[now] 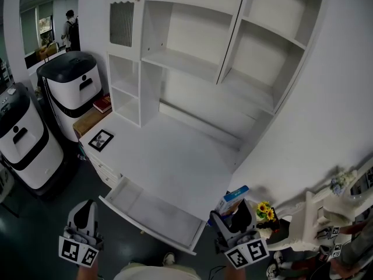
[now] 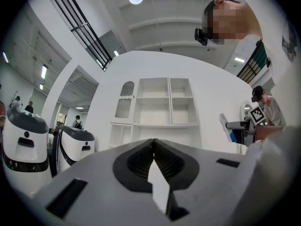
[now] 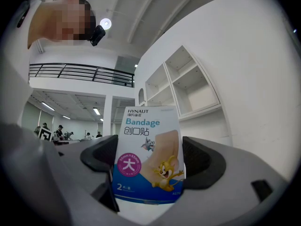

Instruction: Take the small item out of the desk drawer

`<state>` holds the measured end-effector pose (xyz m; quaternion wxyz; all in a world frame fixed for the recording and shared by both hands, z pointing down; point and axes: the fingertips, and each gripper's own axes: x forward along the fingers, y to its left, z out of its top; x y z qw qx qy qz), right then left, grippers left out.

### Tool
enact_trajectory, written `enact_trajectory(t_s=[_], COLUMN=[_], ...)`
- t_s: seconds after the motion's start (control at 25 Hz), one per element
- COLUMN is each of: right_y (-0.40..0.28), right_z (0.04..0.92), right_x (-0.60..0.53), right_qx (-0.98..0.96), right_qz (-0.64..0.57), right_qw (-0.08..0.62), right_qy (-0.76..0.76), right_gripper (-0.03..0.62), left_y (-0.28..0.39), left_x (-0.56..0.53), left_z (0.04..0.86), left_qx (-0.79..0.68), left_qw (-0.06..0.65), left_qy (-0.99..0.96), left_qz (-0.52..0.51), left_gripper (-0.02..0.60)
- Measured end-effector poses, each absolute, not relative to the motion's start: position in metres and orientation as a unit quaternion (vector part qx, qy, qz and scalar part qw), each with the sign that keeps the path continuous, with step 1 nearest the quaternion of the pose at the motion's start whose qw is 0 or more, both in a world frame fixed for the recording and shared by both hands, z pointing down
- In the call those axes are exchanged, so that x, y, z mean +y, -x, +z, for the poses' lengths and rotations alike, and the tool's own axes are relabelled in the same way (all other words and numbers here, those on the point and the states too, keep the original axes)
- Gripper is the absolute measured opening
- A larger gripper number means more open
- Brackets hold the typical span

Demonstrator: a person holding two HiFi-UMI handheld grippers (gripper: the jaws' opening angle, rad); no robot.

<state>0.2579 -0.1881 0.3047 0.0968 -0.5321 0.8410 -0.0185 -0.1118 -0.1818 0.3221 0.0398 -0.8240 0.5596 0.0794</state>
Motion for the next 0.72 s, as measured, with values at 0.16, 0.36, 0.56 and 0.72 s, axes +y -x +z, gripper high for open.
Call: enact_trajectory(t_s=[0.16, 0.36, 0.56, 0.72], right_y=[-0.252, -0.244, -0.239, -0.234], right_z=[0.306, 0.306, 0.305, 0.305], right_x=[-0.187, -0.186, -0.185, -0.185], right_qx=[0.845, 0.847, 0.848, 0.849], right_qz=[-0.021, -0.017, -0.014, -0.014], right_qw=[0.099, 0.091, 0.089, 0.089], right_qy=[0.526, 0.523, 0.523, 0.521], right_gripper=[0.442, 0.442, 0.442, 0.442], left_y=[0.115, 0.12, 0.126, 0.131], left_x=[-0.181, -0.178, -0.176, -0.173], left_z=[0.325, 0.328, 0.33, 0.331], left_qx=[0.56, 0.563, 0.566, 0.569], left_qw=[0.037, 0.034, 0.032, 0.032], left_qy=[0.824, 0.823, 0.82, 0.818], left_qz=[0.078, 0.075, 0.076, 0.078], left_gripper=[0.015, 0.015, 0.015, 0.015])
